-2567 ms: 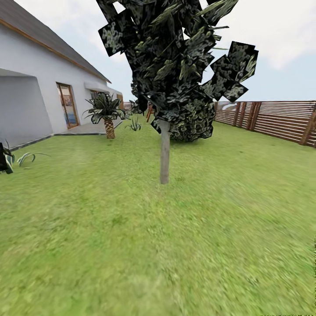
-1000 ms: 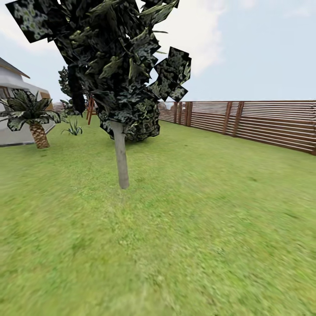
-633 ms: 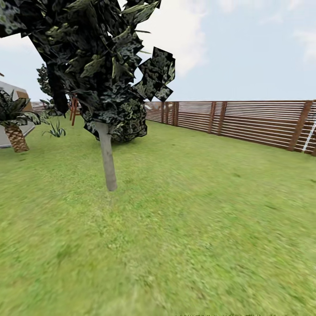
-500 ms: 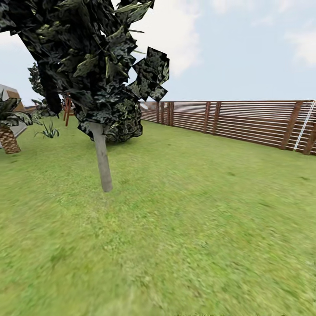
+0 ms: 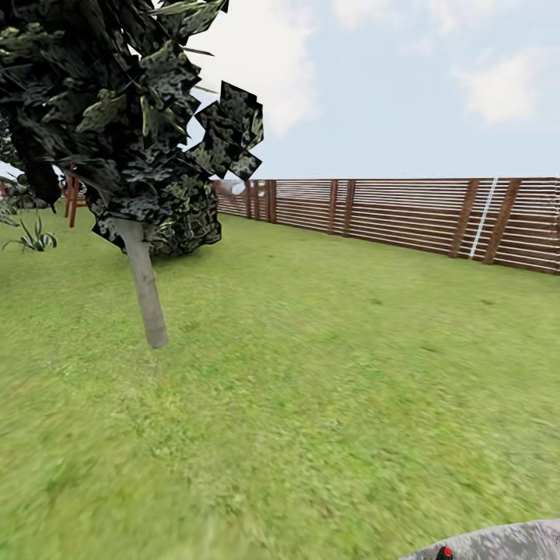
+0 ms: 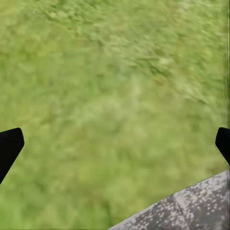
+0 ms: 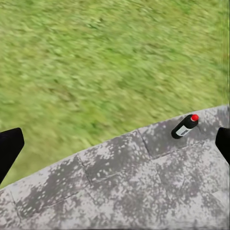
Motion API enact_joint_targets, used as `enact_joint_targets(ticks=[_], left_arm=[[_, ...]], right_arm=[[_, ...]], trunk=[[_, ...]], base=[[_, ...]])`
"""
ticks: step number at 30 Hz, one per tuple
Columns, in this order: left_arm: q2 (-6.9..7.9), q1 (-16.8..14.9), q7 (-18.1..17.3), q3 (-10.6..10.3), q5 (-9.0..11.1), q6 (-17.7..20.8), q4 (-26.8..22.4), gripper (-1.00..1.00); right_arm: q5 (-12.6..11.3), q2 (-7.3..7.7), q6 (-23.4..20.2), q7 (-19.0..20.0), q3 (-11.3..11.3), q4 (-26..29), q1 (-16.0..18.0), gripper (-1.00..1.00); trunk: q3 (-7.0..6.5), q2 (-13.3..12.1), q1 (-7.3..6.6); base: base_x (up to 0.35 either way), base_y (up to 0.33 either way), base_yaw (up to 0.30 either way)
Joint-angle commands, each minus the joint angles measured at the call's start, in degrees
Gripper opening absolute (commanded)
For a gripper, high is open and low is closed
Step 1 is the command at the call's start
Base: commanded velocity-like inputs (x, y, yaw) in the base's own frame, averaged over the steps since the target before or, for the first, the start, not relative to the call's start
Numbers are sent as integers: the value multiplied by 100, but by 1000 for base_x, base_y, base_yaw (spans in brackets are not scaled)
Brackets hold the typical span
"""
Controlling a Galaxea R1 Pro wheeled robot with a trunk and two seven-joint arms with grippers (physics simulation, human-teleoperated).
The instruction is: In the garden, pick up the pesticide atomizer on the floor and spray pesticide onto both trees until each tree trunk is fully covered.
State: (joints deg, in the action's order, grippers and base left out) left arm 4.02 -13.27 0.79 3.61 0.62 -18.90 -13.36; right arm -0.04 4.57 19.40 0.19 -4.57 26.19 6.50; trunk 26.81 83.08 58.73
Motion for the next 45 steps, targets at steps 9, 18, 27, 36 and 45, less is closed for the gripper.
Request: enact_joint_targets(ticks=[9,18,27,36,45], left_arm=[[-1,0,0,0,0,0,0,100],[-3,0,0,0,0,0,0,100],[-6,0,0,-1,0,0,0,100],[-12,0,0,-8,0,0,0,100],[-14,0,0,-7,0,1,-5,100]], right_arm=[[1,0,0,1,0,0,0,100],[-2,0,2,4,-1,0,0,100],[-5,-2,1,5,0,-7,0,100],[3,-69,2,2,-8,0,0,100],[4,-70,2,4,-9,0,0,100]], trunk=[[0,0,0],[0,0,0],[0,0,0],[0,0,0],[0,0,0]], base=[[0,0,-270],[0,0,-270],[0,0,-271],[0,0,-271],[0,0,-271]])
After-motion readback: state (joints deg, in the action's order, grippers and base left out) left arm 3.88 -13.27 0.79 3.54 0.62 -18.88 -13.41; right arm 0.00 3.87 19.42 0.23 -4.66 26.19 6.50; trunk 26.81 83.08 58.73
